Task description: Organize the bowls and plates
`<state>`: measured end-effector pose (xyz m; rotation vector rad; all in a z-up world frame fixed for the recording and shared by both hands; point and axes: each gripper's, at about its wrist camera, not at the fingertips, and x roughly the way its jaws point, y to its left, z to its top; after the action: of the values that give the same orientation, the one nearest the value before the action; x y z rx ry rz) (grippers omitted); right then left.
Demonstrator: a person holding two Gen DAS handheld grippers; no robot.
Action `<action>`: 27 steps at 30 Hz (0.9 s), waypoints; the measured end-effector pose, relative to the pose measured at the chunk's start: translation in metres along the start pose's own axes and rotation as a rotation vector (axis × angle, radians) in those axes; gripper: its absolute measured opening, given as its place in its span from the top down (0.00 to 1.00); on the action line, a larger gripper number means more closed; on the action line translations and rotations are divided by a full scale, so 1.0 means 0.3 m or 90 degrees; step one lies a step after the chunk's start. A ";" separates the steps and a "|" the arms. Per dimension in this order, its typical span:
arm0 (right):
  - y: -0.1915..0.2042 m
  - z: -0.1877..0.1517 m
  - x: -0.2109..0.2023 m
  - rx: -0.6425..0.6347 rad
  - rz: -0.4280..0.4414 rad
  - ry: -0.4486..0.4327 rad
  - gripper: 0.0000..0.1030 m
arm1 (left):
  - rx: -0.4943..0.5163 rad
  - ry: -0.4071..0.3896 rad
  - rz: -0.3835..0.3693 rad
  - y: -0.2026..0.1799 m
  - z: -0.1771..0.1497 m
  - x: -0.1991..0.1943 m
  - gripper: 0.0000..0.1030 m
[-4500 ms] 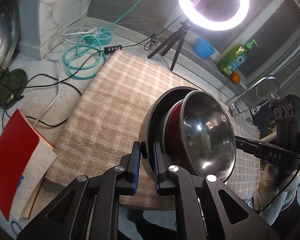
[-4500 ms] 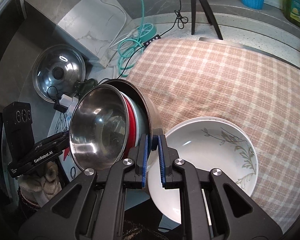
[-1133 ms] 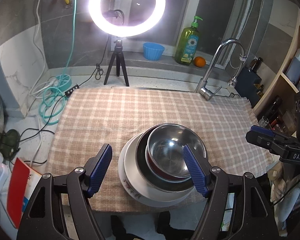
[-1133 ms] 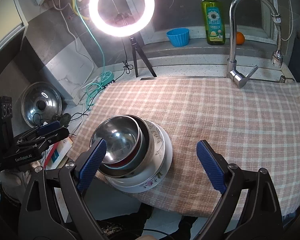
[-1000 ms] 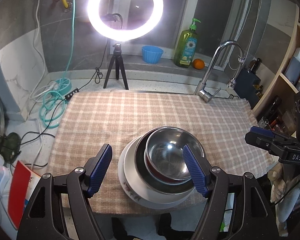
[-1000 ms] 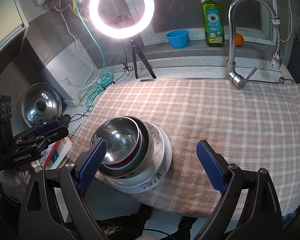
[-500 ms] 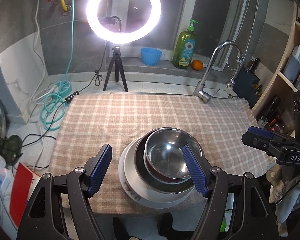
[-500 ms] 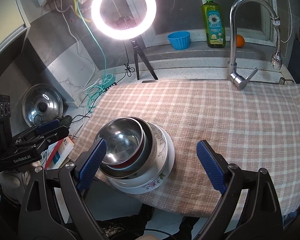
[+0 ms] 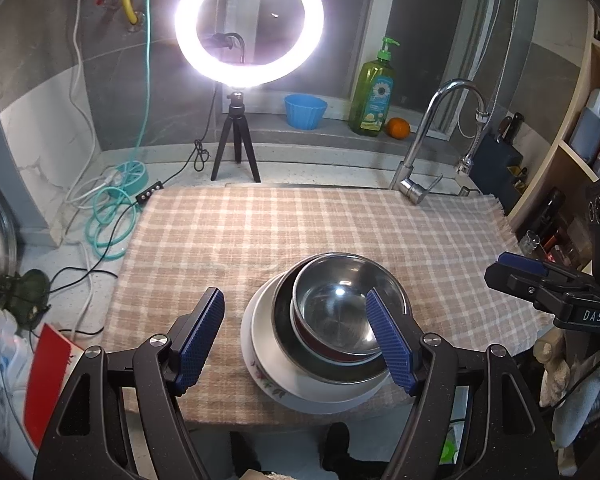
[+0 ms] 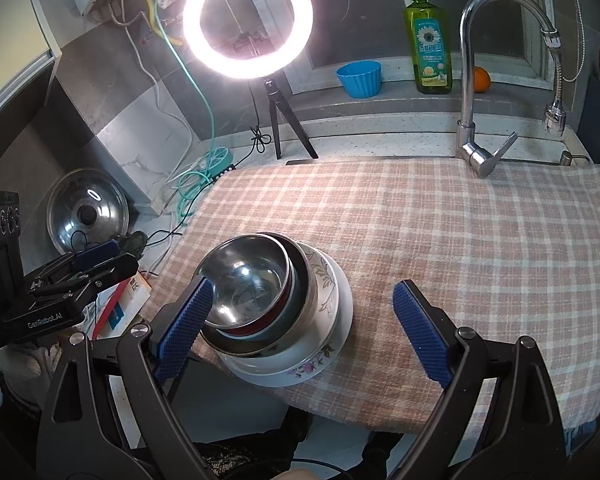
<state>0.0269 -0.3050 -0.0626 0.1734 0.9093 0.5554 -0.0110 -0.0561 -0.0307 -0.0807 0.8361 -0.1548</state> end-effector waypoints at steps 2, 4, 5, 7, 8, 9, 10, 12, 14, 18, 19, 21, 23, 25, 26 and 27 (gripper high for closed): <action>-0.002 0.001 0.000 -0.001 0.000 0.001 0.09 | 0.001 0.002 0.003 0.000 0.002 0.001 0.29; -0.001 0.000 -0.001 -0.001 -0.001 0.001 0.09 | 0.002 0.001 0.006 -0.003 0.003 0.000 0.29; -0.001 0.000 -0.001 -0.001 -0.002 0.001 0.09 | 0.003 0.000 0.006 -0.004 0.003 -0.001 0.29; -0.002 -0.001 -0.003 0.001 -0.001 0.001 0.09 | 0.002 -0.001 0.009 -0.004 0.005 -0.002 0.29; -0.002 -0.001 -0.003 0.001 -0.001 0.000 0.09 | 0.002 -0.001 0.009 -0.004 0.005 -0.001 0.29; -0.002 0.000 -0.003 0.000 -0.001 0.001 0.09 | 0.002 -0.002 0.009 -0.004 0.005 -0.002 0.29; -0.001 0.001 0.000 0.001 -0.001 0.002 0.09 | 0.001 -0.001 0.009 -0.004 0.005 -0.002 0.29; -0.003 0.000 -0.001 0.002 -0.001 0.003 0.09 | 0.001 0.000 0.008 -0.003 0.006 -0.002 0.29; -0.006 -0.001 -0.001 0.004 0.000 0.004 0.09 | 0.001 0.002 0.007 -0.004 0.007 0.000 0.29; -0.011 -0.005 0.002 0.006 0.002 0.005 0.09 | 0.000 0.004 0.007 -0.007 0.008 -0.001 0.29; -0.011 -0.008 0.003 0.007 0.003 0.007 0.09 | -0.001 0.004 0.004 -0.006 0.007 -0.002 0.29; -0.011 -0.022 0.005 0.009 0.003 0.009 0.09 | -0.008 0.003 -0.001 -0.002 0.007 -0.003 0.29; -0.010 -0.026 0.007 0.010 0.002 0.010 0.09 | -0.016 0.006 -0.007 0.003 0.007 0.000 0.29; -0.010 -0.024 0.008 0.010 0.002 0.011 0.09 | -0.026 0.015 -0.016 0.009 0.006 0.010 0.29; -0.010 -0.025 0.009 0.009 0.002 0.011 0.09 | -0.027 0.016 -0.016 0.009 0.005 0.014 0.29; -0.010 -0.026 0.010 0.009 0.001 0.012 0.09 | -0.022 0.015 -0.014 0.005 0.005 0.017 0.29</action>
<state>0.0232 -0.3066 -0.0705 0.1820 0.9312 0.5523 -0.0064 -0.0555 -0.0335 -0.1215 0.8617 -0.1628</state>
